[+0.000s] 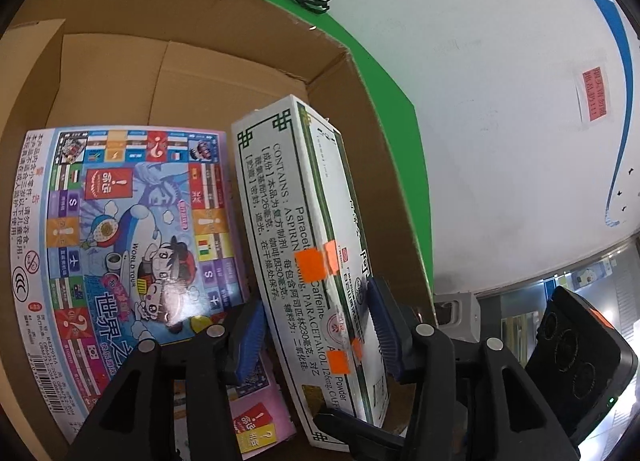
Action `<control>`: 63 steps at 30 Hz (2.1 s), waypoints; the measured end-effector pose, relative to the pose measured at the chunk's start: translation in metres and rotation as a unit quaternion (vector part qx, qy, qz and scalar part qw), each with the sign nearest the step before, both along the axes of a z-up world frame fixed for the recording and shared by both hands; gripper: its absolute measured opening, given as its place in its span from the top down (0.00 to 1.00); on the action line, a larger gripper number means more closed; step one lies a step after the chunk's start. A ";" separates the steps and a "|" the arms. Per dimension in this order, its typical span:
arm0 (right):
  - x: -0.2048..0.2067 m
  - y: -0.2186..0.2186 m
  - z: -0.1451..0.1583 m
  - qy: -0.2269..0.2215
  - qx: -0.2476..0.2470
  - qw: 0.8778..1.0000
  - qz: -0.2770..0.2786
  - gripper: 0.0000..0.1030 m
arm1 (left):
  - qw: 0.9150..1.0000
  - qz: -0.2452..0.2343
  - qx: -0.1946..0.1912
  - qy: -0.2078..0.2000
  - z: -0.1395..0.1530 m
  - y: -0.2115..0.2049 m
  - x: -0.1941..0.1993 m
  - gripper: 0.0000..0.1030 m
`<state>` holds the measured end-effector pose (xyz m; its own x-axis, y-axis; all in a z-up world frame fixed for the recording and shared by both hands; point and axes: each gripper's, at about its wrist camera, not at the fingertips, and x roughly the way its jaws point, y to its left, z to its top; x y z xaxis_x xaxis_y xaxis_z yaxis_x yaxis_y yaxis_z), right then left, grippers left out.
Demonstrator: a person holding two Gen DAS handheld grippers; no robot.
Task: Organize objects
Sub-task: 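Lower the medicine box beside the board-game box and open both grippers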
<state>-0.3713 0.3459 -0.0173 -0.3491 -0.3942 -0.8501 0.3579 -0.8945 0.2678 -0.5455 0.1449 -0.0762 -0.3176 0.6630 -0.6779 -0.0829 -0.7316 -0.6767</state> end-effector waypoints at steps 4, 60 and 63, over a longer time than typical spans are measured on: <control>-0.002 -0.002 -0.003 -0.007 0.007 1.000 -0.006 0.41 | 1.000 -0.006 -0.014 0.004 0.004 0.002 -0.002 0.52; 0.111 0.003 0.043 0.210 0.059 0.974 -0.065 0.01 | 0.891 0.120 -0.242 0.364 0.143 -0.043 0.245 0.00; 0.115 0.005 0.043 0.205 0.050 0.975 -0.064 0.01 | 0.892 0.118 -0.240 0.364 0.144 -0.034 0.247 0.00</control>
<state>-0.2561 0.3507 0.0260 -0.7085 -0.2474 -0.6609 0.2994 -0.9534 0.0359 -0.2980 0.1108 0.0673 -0.8818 0.2078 -0.4233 -0.1780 -0.9779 -0.1094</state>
